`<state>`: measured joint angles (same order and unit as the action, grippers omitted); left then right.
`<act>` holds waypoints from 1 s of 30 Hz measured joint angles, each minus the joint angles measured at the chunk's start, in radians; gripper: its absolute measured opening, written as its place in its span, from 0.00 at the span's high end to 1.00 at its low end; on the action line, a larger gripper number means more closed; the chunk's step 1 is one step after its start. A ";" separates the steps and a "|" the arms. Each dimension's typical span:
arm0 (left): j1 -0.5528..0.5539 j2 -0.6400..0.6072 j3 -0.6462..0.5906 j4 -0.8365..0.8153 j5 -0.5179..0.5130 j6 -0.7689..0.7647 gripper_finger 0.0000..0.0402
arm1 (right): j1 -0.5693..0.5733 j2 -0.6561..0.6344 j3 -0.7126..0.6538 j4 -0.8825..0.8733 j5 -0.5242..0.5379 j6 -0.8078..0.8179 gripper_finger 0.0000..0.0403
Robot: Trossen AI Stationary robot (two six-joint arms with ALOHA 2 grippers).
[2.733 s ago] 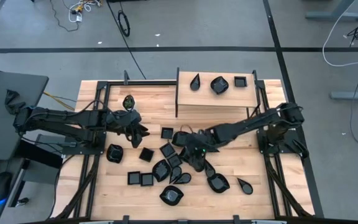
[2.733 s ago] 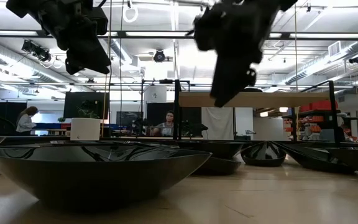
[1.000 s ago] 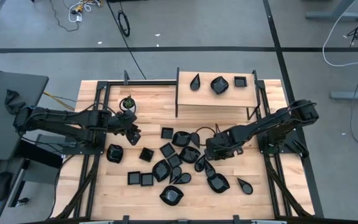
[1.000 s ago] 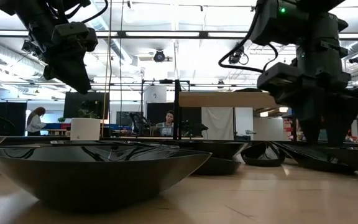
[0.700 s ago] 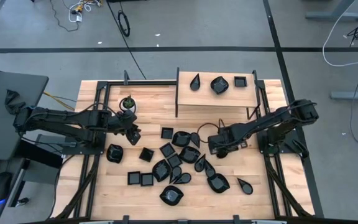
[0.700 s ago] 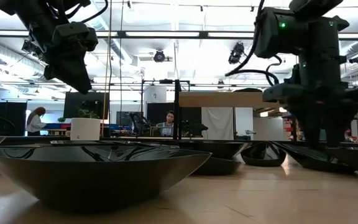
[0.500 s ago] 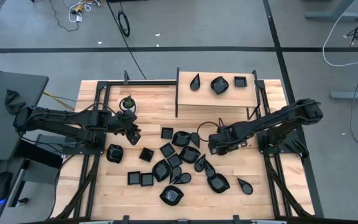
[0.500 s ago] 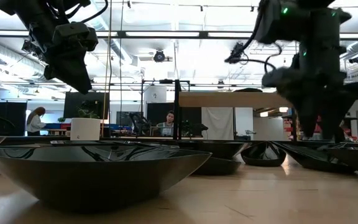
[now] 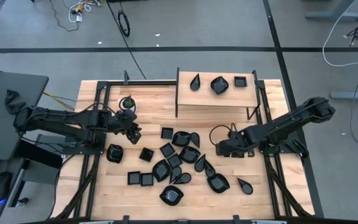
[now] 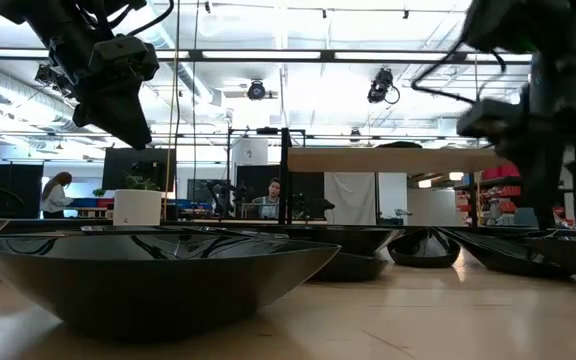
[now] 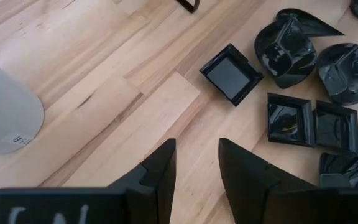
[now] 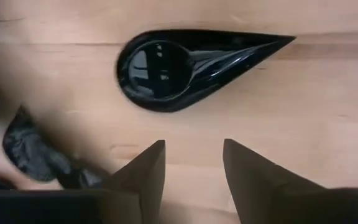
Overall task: Pick & Place Mini shaped plates
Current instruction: Stack the drop-shaped plate on top of the drop-shaped plate on the shelf
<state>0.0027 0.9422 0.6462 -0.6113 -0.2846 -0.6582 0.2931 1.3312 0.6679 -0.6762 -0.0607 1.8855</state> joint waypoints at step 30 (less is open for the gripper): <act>0.000 0.000 0.000 0.026 0.000 0.042 0.69 | -0.001 0.001 0.069 0.050 0.147 -0.092 0.99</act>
<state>0.0029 0.9424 0.6460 -0.5856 -0.2848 -0.6161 0.2916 1.3319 0.7366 -0.6261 0.0859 1.7932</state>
